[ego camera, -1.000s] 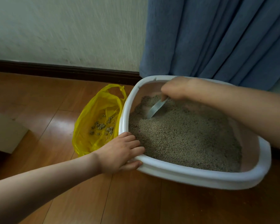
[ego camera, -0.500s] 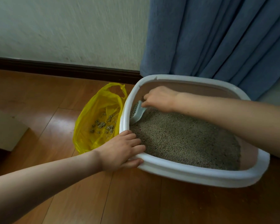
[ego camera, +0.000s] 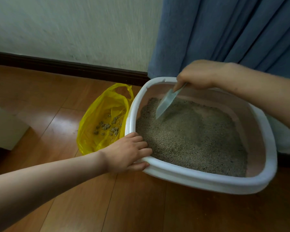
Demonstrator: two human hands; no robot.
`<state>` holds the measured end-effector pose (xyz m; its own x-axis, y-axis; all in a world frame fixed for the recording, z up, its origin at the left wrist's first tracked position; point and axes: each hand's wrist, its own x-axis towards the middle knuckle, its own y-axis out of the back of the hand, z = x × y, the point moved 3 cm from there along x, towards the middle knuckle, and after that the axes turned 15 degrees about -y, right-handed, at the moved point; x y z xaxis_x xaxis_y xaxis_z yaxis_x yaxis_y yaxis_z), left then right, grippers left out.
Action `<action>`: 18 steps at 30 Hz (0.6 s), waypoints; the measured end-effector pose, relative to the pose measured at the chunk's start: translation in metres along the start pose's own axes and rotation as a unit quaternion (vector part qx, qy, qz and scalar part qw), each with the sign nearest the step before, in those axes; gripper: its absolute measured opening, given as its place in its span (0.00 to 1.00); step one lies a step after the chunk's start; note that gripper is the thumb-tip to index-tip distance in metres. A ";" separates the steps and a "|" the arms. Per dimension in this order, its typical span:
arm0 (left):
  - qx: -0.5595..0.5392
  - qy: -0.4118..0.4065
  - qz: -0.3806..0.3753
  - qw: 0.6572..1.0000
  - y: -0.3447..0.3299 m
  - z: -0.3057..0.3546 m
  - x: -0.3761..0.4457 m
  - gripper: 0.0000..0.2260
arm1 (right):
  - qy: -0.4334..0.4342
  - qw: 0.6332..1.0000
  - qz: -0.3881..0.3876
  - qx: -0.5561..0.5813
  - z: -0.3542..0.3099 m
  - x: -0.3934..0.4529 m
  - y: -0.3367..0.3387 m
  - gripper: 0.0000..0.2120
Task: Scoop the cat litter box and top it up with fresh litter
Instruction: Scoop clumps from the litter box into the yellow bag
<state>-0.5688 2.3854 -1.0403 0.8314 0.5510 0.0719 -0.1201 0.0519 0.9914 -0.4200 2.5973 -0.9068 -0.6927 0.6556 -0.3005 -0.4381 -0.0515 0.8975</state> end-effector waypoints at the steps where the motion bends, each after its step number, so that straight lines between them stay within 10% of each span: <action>1: -0.002 -0.001 0.001 1.000 0.000 0.000 0.000 0.13 | 0.013 1.000 0.017 0.012 -0.008 0.003 -0.003 0.18; 12: 0.003 0.001 -0.002 1.000 0.001 0.000 0.000 0.14 | 0.137 0.988 0.041 -0.057 -0.089 0.004 -0.048 0.16; 18: 0.006 -0.005 0.000 1.000 -0.001 -0.001 0.000 0.14 | 0.036 0.996 -0.070 -0.048 -0.033 -0.021 -0.044 0.11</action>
<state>-0.5696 2.3859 -1.0411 0.8369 0.5424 0.0734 -0.1145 0.0424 0.9925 -0.4048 2.5614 -0.9508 -0.6585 0.6061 -0.4461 -0.5839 -0.0375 0.8109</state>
